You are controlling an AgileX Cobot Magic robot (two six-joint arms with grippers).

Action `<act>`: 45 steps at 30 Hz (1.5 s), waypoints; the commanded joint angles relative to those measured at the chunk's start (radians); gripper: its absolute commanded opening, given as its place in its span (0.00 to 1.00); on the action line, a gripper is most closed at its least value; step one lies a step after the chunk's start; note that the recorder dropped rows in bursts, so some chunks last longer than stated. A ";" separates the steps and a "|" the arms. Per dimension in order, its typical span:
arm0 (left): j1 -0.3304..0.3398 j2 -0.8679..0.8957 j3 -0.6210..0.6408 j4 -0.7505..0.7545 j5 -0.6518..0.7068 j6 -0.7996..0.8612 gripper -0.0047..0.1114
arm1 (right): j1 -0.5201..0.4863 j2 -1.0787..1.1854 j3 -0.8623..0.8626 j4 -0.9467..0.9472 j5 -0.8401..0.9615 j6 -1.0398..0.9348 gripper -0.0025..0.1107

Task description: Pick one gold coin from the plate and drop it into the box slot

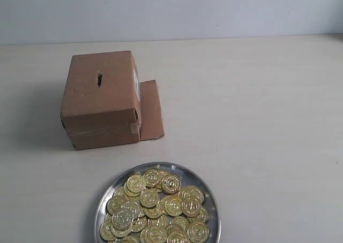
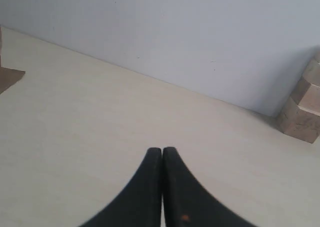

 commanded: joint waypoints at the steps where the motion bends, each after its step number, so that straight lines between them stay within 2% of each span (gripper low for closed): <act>1: 0.003 -0.005 -0.001 -0.003 0.000 -0.001 0.05 | 0.003 -0.006 0.005 0.005 -0.004 0.002 0.02; 26: 0.003 -0.005 -0.001 -0.003 0.000 -0.002 0.05 | 0.003 -0.006 0.005 0.005 -0.004 0.002 0.02; 39: 0.003 -0.005 -0.001 -0.003 0.000 -0.002 0.05 | 0.003 -0.006 0.005 0.208 -0.008 0.027 0.02; 45: 0.003 -0.005 -0.001 -0.003 0.000 -0.002 0.05 | 0.003 -0.006 0.005 0.227 -0.027 0.027 0.02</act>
